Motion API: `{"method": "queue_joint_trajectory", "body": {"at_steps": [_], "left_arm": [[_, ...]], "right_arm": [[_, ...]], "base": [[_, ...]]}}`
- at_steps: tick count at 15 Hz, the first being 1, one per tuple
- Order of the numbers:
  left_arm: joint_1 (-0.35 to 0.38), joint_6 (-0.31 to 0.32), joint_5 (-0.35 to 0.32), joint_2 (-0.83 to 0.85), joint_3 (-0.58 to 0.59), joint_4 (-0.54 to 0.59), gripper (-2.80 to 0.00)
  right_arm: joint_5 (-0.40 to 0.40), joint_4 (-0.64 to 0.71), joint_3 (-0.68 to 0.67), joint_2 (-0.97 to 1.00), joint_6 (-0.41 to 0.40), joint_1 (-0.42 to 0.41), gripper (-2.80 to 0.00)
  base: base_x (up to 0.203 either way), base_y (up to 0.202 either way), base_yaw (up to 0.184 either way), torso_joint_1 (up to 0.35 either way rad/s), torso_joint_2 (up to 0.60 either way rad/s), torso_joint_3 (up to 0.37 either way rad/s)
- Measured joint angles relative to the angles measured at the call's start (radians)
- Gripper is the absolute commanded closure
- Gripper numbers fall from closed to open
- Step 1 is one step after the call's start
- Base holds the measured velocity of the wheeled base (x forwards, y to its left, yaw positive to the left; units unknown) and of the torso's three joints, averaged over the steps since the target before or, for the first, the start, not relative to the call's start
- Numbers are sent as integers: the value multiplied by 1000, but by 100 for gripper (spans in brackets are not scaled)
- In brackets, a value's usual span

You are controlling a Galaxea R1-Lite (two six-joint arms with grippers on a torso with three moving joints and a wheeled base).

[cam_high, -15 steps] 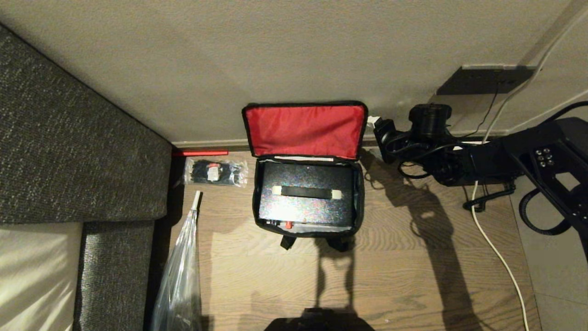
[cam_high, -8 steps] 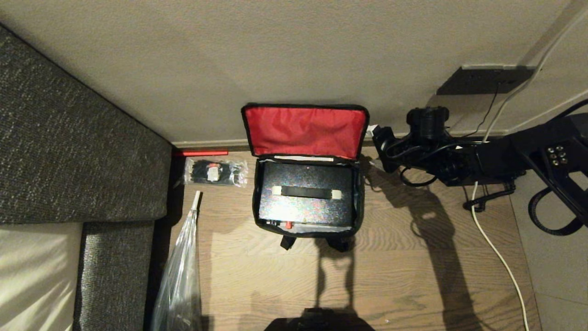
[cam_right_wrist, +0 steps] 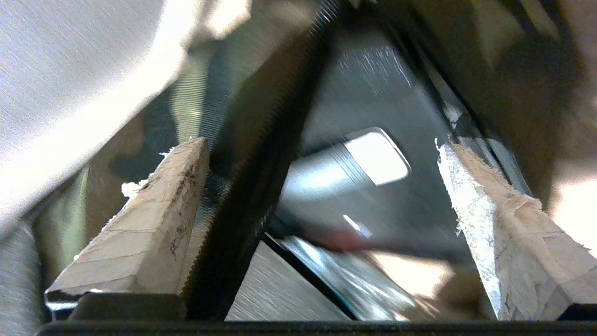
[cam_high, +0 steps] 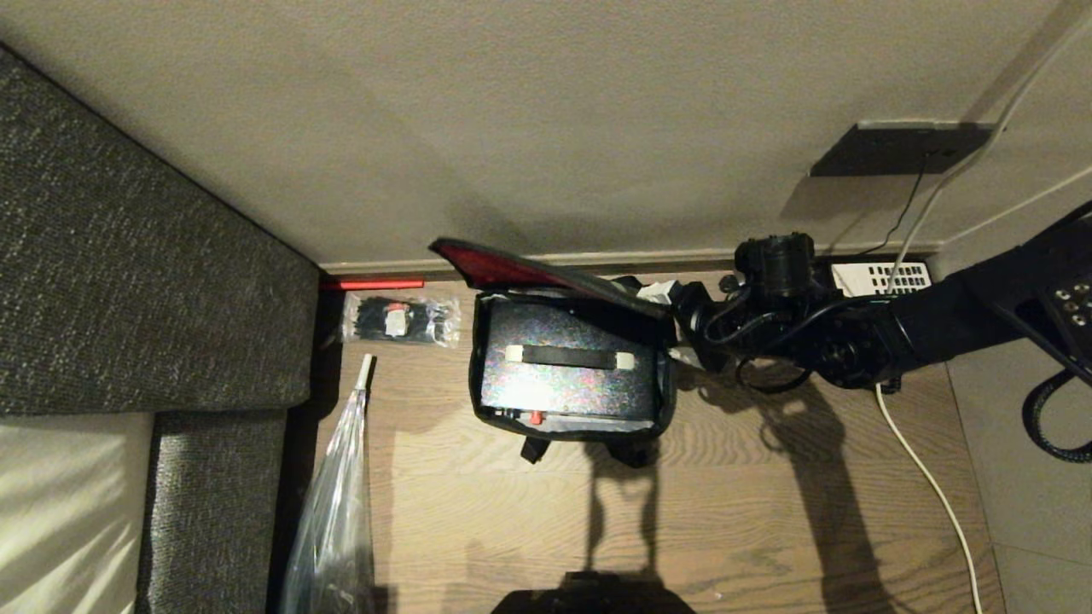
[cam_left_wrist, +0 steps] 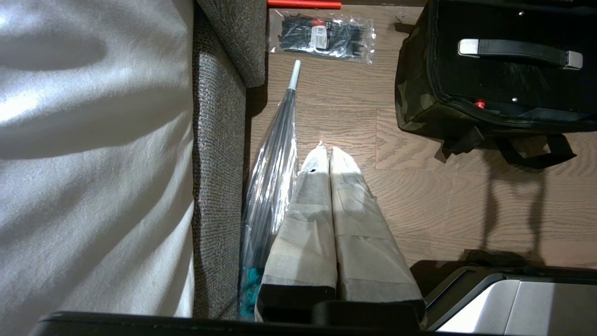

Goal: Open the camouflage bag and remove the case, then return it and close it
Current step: Close the top of the storage box

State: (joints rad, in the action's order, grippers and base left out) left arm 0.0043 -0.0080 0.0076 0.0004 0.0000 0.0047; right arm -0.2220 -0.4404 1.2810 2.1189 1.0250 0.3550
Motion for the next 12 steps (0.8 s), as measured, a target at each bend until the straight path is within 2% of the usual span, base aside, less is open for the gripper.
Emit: {"method": "queue_joint_trajectory", "body": {"at_steps": [4,9,12], "left_arm": [[0,1,0,0,0,0,0],[0,1,0,0,0,0,0],[0,0,0,0,0,0,0]], "right_arm": [[1,16,-146,-64,-162,8,-280],[-20,16,-284,-189,-272,-47,-280],[-83,40,-408,-366,-323,-51,-280]], "base": [[0,0,0,0,0,0],[0,0,0,0,0,0],[0,0,0,0,0,0]]}}
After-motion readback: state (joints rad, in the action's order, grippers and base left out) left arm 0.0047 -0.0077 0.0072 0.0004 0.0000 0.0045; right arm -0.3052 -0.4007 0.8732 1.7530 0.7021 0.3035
